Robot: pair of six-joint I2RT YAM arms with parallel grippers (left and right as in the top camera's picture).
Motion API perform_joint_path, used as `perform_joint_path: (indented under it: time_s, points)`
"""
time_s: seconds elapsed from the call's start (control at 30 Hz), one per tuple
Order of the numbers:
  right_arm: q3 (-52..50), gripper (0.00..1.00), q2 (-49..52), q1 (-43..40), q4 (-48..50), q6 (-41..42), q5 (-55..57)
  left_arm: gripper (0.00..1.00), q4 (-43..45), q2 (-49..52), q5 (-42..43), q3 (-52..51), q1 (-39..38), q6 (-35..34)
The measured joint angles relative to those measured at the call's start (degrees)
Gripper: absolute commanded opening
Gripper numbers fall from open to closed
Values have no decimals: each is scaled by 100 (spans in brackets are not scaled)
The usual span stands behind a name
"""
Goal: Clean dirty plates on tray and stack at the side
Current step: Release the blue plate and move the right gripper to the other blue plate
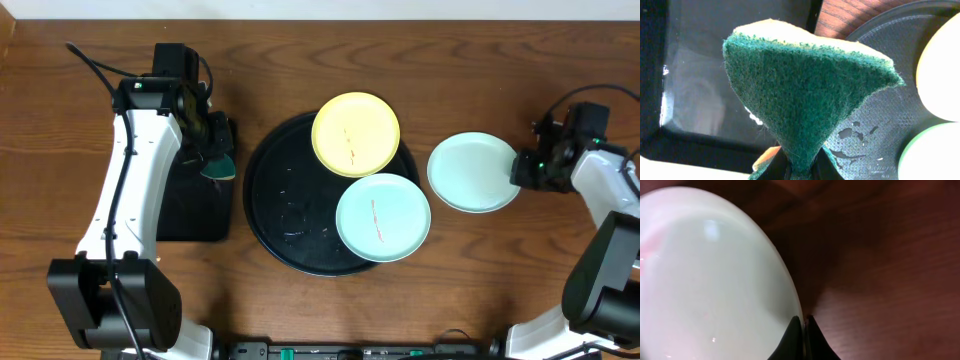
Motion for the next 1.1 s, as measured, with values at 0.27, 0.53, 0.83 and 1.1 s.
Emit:
perform_joint_path:
  time_s: [0.27,0.53,0.83,1.1]
  points:
    - [-120,29,-2,0,-11,-155,7,8,2,0,0,0,0,0]
    - [846,28,-81,33,-1375,-142,-804,8,4,0,0,0,0,0]
    - [1281,27,-431,1075,-1930,79,-1414,8,4,0,-2,0,0,0]
    - [1276,27,-411,2343,-883,573,-767,7,35,0,0,0,0,0]
